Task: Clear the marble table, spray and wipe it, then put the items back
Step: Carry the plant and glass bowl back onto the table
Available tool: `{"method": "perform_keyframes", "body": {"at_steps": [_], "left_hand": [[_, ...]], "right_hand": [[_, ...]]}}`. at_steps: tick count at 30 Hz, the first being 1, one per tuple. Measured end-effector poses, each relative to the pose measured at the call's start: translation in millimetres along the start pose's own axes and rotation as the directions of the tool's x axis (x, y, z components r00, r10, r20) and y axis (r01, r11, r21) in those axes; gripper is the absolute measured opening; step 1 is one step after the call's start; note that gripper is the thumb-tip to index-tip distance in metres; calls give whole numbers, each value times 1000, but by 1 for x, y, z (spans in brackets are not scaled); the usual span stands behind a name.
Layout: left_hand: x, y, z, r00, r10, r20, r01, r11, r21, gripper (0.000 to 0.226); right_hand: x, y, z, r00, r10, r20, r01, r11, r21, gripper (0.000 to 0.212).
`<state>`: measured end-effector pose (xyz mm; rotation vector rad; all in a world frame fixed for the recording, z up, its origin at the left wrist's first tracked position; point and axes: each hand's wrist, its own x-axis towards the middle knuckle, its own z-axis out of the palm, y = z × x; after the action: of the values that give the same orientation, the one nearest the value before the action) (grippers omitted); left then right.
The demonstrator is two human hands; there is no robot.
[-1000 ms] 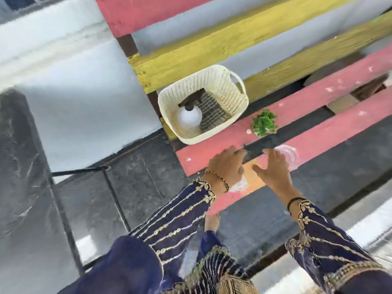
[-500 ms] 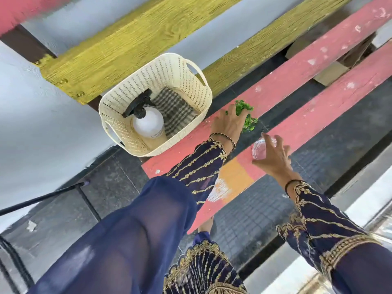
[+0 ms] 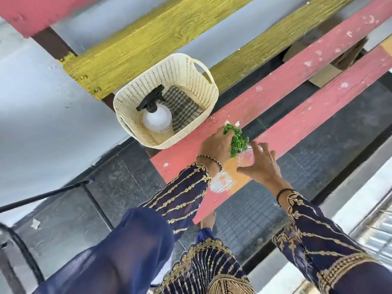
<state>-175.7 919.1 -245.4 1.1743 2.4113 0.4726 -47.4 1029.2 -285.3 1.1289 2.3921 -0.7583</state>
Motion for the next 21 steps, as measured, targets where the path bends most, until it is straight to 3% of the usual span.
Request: {"method": "perform_keyframes", "body": {"at_steps": [8, 14, 21], "left_hand": [[-138, -43, -60, 985, -170, 25, 172, 980, -104, 30], [-278, -69, -137, 954, -258, -152, 237, 961, -139, 34], [-442, -106, -220, 878, -342, -334, 299, 938, -173, 36]], "right_hand": [[-111, -78, 24, 983, -177, -40, 173, 981, -87, 87], [-233, -162, 32, 938, -343, -55, 337, 937, -87, 88], [-370, -276, 48, 851, -525, 6, 510, 825, -243, 98]]}}
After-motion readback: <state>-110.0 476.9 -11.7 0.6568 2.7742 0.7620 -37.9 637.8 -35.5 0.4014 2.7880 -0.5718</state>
